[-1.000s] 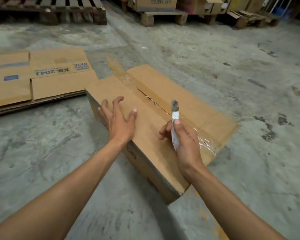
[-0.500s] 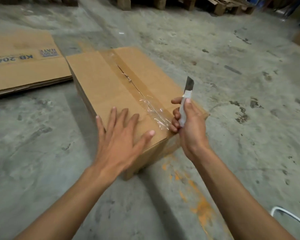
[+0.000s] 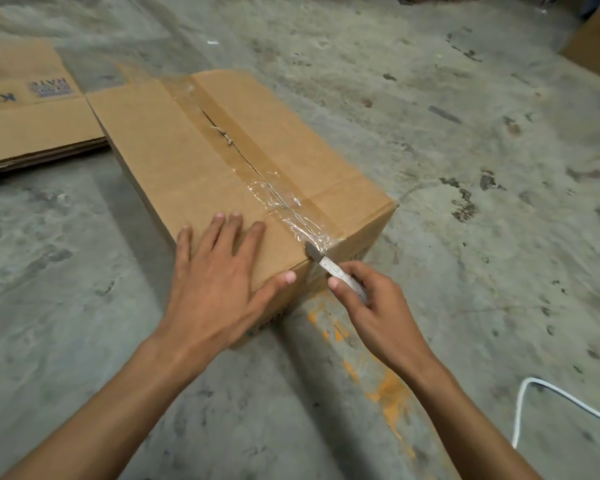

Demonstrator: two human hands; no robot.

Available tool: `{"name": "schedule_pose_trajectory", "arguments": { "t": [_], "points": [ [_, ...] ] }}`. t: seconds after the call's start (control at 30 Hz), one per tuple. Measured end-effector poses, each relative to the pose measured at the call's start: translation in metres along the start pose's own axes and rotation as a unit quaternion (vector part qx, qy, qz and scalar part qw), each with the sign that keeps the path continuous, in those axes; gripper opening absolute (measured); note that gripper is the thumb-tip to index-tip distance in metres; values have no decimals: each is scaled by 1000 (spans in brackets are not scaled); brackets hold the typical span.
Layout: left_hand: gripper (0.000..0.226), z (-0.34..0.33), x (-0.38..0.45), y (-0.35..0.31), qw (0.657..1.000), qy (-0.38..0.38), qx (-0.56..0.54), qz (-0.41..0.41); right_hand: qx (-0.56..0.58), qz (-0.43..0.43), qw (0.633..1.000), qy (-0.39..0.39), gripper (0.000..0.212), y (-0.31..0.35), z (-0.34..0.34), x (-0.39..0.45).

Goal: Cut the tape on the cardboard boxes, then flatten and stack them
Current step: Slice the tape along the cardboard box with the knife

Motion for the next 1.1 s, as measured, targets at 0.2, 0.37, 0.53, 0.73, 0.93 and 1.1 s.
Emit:
{"name": "schedule_pose_trajectory", "arguments": {
  "t": [0.2, 0.37, 0.53, 0.73, 0.93, 1.1],
  "points": [
    [86, 3, 0, -2, 1000, 1, 24, -13, -90, 44, 995, -6, 21, 1, 7, -3],
    [84, 7, -3, -2, 999, 4, 34, -22, -112, 48, 993, 4, 20, 2, 11, -8],
    [80, 10, -6, -2, 999, 2, 50, -19, -127, 67, 989, 17, 29, 6, 11, -9],
    [78, 11, -6, -4, 997, 1, 73, -21, -133, 77, 988, 25, 29, 9, 7, -8],
    [77, 10, -5, -4, 996, 0, 85, -30, -133, 72, 988, 10, 26, 12, 11, -7],
    [77, 10, -4, -4, 995, -1, 93, -34, -149, 76, 985, 32, 24, 18, 7, -4]
  ]
}}
Point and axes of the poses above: each hand's wrist, its own x-axis towards the middle knuckle, its own z-axis out of the back of the hand, y = z × x, the point moved 9 cm from there along x, towards the middle knuckle, and after that the axes turned 9 degrees about -x, right-handed, at the moved point
